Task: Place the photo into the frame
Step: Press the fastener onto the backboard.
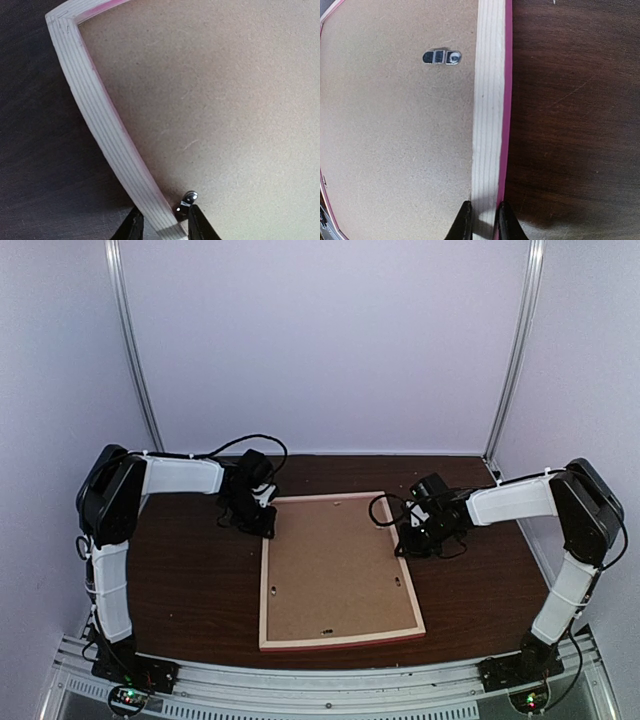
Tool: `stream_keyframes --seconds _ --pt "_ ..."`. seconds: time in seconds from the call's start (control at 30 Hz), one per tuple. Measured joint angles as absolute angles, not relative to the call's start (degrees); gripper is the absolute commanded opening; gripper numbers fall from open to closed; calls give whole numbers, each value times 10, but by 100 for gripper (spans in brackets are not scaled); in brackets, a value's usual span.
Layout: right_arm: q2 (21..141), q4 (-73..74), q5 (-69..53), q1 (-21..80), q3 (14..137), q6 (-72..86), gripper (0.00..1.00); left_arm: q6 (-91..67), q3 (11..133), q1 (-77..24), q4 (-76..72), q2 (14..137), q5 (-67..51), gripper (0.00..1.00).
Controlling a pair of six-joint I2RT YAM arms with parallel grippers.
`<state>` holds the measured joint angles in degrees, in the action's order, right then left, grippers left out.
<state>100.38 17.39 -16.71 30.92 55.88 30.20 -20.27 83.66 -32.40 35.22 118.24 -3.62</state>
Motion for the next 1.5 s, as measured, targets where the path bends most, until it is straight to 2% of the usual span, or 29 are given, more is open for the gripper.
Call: stream_keyframes --seconds 0.07,0.2,0.6,0.87,1.23,1.43,1.5 --pt "1004 173 -167 309 558 302 14 -206 833 -318 347 1182 -49 33" --pt "1003 171 -167 309 557 302 14 -213 824 -309 334 1180 -70 43" --pt "1003 170 -168 309 555 302 14 -224 819 -303 322 1179 -81 47" --pt "1003 170 -168 309 555 301 14 -219 819 -304 321 1179 -78 36" --pt "1003 170 -168 309 555 301 14 -209 821 -305 325 1179 -78 26" --pt "1003 170 -168 309 555 300 14 -196 825 -305 336 1178 -77 25" --pt "1003 170 -168 309 555 299 14 -195 828 -305 339 1179 -77 29"
